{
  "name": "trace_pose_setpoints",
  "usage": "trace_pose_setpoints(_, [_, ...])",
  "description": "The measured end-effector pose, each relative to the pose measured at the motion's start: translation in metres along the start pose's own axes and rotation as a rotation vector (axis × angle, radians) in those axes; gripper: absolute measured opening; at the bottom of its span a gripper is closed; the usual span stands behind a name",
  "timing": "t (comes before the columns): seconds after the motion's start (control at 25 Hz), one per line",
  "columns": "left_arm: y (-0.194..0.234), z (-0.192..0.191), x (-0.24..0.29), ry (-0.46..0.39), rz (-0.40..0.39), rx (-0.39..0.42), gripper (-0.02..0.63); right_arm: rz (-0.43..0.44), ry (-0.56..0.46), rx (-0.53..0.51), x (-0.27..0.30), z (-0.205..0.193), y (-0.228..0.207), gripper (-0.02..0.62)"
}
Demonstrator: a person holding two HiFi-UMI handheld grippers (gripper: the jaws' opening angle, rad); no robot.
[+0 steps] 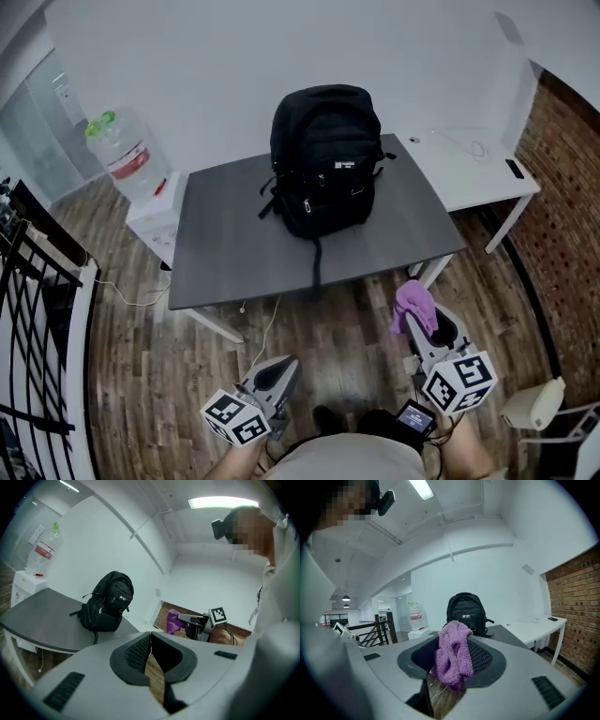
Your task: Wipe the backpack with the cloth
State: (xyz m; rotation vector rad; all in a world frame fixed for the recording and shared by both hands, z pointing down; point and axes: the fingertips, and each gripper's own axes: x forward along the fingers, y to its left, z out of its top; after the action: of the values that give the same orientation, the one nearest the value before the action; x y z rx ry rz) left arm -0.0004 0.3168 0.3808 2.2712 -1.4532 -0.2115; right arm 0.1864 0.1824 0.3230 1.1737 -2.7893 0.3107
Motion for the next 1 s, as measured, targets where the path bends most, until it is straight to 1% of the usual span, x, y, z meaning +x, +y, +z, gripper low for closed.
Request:
trace_pose_setpoints(0.16, [0.016,0.012,0.023,0.005,-0.015,-0.004,0.006,-0.019,0.005,0.008,0.020,0.002,-0.011,0.173])
trace_pose_setpoints(0.32, [0.031,0.024,0.051,0.005,-0.009,-0.003,0.006,-0.007,0.011,0.007,0.046,0.006,-0.026,0.173])
trace_pose_setpoints(0.48, [0.051,0.041,0.084,-0.009,0.031,0.001,0.006,0.028,0.026,0.012,0.084,0.010,-0.049,0.172])
trace_pose_setpoints(0.64, [0.071,0.060,0.122,-0.024,0.068,0.006,0.006,0.076,0.028,0.005,0.125,0.027,-0.074,0.173])
trace_pose_setpoints(0.84, [0.088,0.077,0.171,-0.049,0.097,-0.001,0.006,0.128,0.030,-0.008,0.168,0.045,-0.104,0.173])
trace_pose_setpoints(1.0, [0.096,0.088,0.198,-0.058,0.111,0.008,0.006,0.160,0.023,-0.035,0.195,0.055,-0.119,0.173])
